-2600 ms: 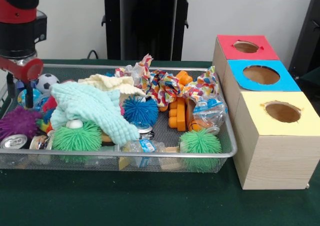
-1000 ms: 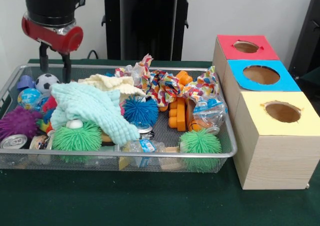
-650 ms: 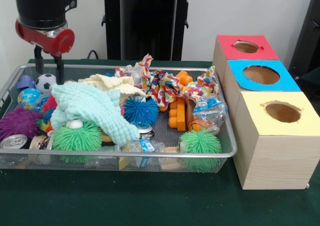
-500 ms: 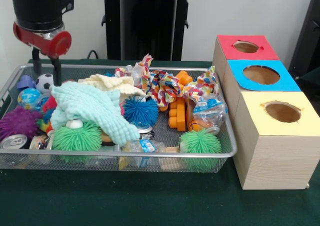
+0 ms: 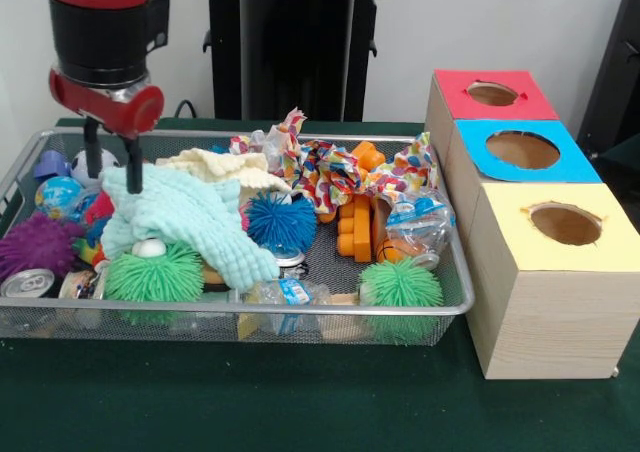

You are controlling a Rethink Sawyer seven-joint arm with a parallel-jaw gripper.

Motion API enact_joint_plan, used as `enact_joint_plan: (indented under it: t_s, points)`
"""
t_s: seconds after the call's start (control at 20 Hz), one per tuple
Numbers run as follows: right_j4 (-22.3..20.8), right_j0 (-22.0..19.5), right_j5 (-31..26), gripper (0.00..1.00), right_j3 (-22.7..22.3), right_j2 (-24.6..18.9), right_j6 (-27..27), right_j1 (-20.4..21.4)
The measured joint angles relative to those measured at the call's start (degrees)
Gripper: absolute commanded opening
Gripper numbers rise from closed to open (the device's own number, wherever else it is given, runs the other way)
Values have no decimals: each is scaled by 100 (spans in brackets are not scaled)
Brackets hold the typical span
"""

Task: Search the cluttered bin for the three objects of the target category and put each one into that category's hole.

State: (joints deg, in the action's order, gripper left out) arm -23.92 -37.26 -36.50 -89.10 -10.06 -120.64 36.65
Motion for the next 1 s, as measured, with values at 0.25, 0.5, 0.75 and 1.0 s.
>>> enact_joint_plan:
  t_s: [0.25, 0.5, 0.75, 1.0]
  points:
    - [170, 320, -2, 100, -31, 193, 0, -40]
    - [431, 667, -78, 100, -50, 408, -1, 7]
    - [822, 1072, -259, 100, -73, 638, -8, 176]
    - [1139, 1395, -258, 100, -84, 842, -50, 191]
